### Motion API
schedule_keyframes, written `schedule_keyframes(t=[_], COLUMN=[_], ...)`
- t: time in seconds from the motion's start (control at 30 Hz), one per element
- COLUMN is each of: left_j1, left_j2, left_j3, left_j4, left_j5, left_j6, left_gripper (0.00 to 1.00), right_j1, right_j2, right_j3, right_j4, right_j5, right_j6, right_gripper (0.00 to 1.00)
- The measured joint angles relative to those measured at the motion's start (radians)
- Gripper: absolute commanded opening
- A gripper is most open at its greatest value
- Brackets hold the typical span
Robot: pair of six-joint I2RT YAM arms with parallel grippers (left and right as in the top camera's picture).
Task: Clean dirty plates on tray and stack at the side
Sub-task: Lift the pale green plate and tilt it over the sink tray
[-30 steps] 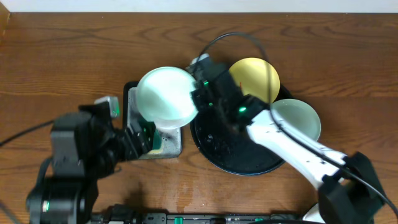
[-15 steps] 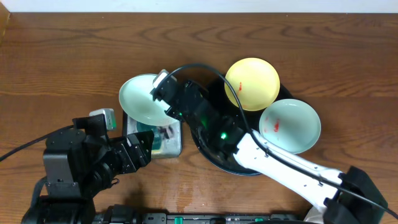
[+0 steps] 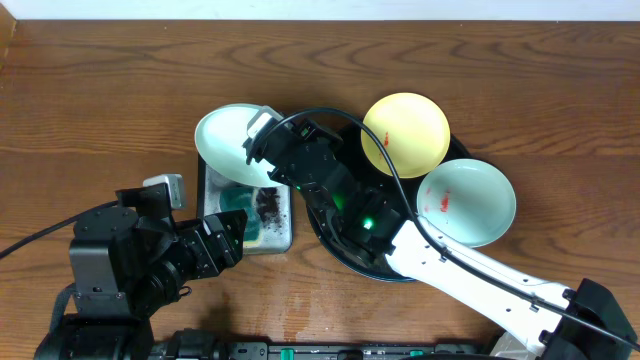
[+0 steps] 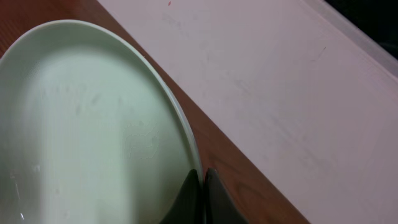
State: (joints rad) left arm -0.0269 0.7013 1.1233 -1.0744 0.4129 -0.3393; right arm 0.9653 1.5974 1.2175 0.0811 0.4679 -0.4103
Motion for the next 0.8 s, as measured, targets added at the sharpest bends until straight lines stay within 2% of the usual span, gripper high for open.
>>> schedule_keyframes(t=[0.8], left_j1=[0.000], left_j2=[0.000], left_j3=[0.000], left_j4=[0.000], left_j5=[0.000], left_j6=[0.000], left_gripper=[0.81], right_j1=[0.000], right_j2=[0.000], right_j3=[0.000], right_j4=[0.029], right_j5=[0.001], right_j6=[-0.074], right_gripper=[0.01])
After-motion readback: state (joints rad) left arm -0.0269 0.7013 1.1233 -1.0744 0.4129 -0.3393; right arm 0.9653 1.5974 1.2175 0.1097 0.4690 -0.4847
